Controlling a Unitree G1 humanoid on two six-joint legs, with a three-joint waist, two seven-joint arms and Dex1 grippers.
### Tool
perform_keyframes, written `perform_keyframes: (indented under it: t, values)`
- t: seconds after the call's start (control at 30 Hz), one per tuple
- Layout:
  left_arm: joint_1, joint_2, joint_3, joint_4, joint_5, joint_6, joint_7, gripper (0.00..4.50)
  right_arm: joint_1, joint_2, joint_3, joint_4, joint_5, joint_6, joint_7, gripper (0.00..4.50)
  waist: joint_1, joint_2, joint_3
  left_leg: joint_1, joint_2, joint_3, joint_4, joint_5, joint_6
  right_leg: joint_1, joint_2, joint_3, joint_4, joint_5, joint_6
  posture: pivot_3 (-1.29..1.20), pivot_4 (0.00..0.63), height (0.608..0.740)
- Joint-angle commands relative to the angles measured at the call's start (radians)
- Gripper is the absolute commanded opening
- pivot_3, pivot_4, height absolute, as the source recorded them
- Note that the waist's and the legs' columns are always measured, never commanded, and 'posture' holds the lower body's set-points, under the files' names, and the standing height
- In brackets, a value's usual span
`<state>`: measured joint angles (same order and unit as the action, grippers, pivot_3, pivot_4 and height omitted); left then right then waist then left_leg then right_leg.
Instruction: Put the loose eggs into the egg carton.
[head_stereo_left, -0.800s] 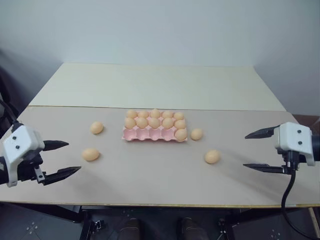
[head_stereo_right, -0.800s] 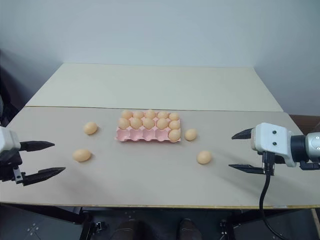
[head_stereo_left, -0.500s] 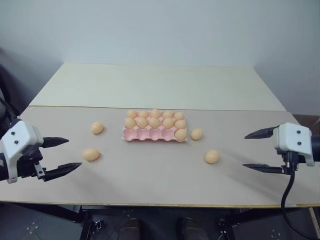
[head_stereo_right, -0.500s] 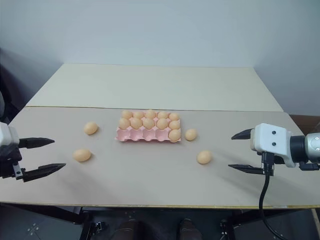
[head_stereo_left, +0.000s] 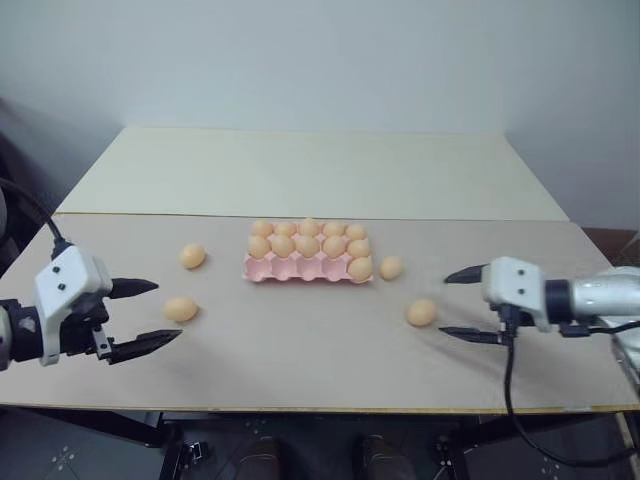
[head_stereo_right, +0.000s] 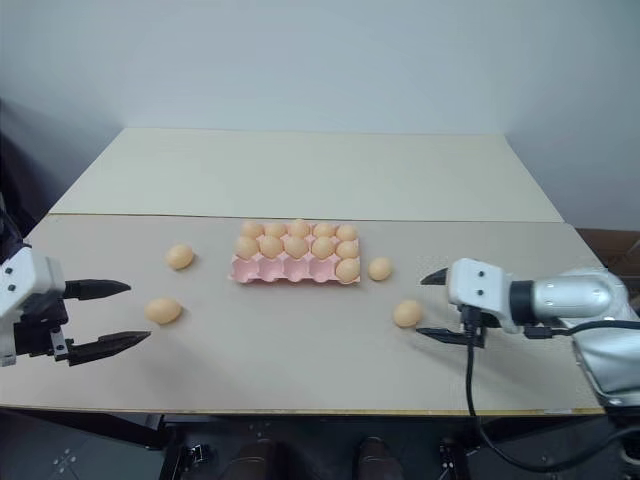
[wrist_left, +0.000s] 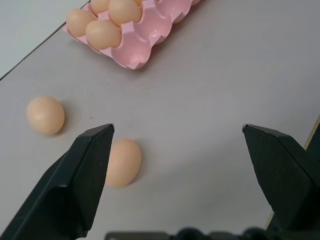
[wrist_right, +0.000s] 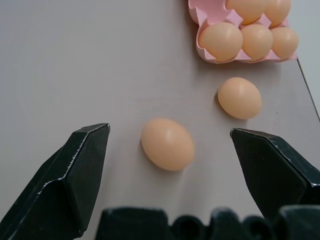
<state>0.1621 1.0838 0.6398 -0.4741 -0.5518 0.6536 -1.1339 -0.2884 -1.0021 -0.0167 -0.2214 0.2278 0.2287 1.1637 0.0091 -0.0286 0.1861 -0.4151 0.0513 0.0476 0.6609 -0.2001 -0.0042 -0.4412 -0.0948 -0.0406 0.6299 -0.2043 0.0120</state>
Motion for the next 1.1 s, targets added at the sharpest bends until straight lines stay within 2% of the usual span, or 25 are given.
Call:
perform_keyframes:
  t: [0.03, 0.23, 0.4, 0.5, 0.63, 0.93, 1.03, 1.1]
  values:
    - [-0.018, 0.01, -0.008, -0.014, -0.003, -0.015, 0.005, 4.48, -0.059, 0.038, 0.054, 0.063, -0.051, -0.044, -0.018, 4.5, 0.0, 0.0, 0.0, 0.0, 0.0, 0.0, 0.0, 0.0, 0.0, 0.0, 0.0, 0.0, 0.0, 0.0, 0.0, 0.0, 0.15, 0.74]
    - [-0.018, 0.007, -0.017, -0.023, -0.002, -0.013, 0.009, 4.48, -0.123, 0.116, 0.138, 0.215, -0.138, -0.114, -0.042, 4.5, 0.0, 0.0, 0.0, 0.0, 0.0, 0.001, 0.0, 0.0, 0.0, 0.0, 0.001, 0.0, 0.0, 0.0, 0.0, 0.0, 0.15, 0.74]
    - [0.0, 0.003, -0.008, -0.03, 0.005, -0.013, 0.009, 4.48, -0.142, 0.139, 0.158, 0.294, -0.163, -0.136, -0.036, 4.5, 0.001, 0.0, 0.0, 0.0, 0.0, 0.001, 0.0, 0.0, 0.0, 0.0, 0.001, 0.0, 0.0, 0.001, 0.0, 0.0, 0.15, 0.74]
    - [0.009, 0.001, -0.004, -0.031, 0.007, -0.015, 0.01, 4.5, -0.139, 0.143, 0.155, 0.311, -0.174, -0.146, -0.041, 3.93, 0.0, 0.0, 0.0, 0.0, 0.0, 0.001, 0.0, 0.0, 0.0, 0.0, 0.001, 0.001, 0.0, 0.001, 0.0, 0.0, 0.15, 0.74]
    - [0.019, -0.004, -0.005, -0.032, 0.012, -0.019, 0.014, 4.5, -0.128, 0.147, 0.14, 0.298, -0.163, -0.148, -0.043, 2.55, -0.002, 0.0, 0.0, 0.0, 0.0, 0.001, 0.0, 0.0, 0.0, 0.0, 0.001, 0.001, 0.0, 0.001, 0.0, 0.0, 0.15, 0.74]
    - [0.021, -0.012, 0.0, -0.027, 0.027, -0.029, 0.018, 4.5, -0.15, 0.149, 0.125, 0.231, -0.147, -0.154, -0.05, 2.55, -0.001, 0.0, 0.0, 0.0, 0.0, 0.001, 0.0, 0.0, 0.0, 0.0, 0.001, 0.001, 0.0, 0.001, 0.0, 0.0, 0.15, 0.74]
    - [0.029, -0.013, 0.014, -0.026, 0.031, -0.03, 0.016, 4.5, -0.233, 0.199, 0.125, 0.204, -0.133, -0.132, -0.08, 2.55, -0.012, 0.0, 0.0, 0.001, 0.001, 0.001, 0.0, 0.0, 0.0, 0.0, 0.002, 0.001, 0.0, 0.001, -0.001, 0.0, 0.15, 0.74]
    - [0.034, -0.012, 0.016, -0.025, 0.036, -0.031, 0.017, 4.5, -0.314, 0.271, 0.154, 0.235, -0.163, -0.139, -0.127, 2.55, -0.022, 0.0, 0.0, 0.001, 0.002, 0.001, 0.0, 0.0, 0.0, 0.0, 0.003, 0.001, 0.0, 0.002, -0.002, 0.0, 0.15, 0.74]
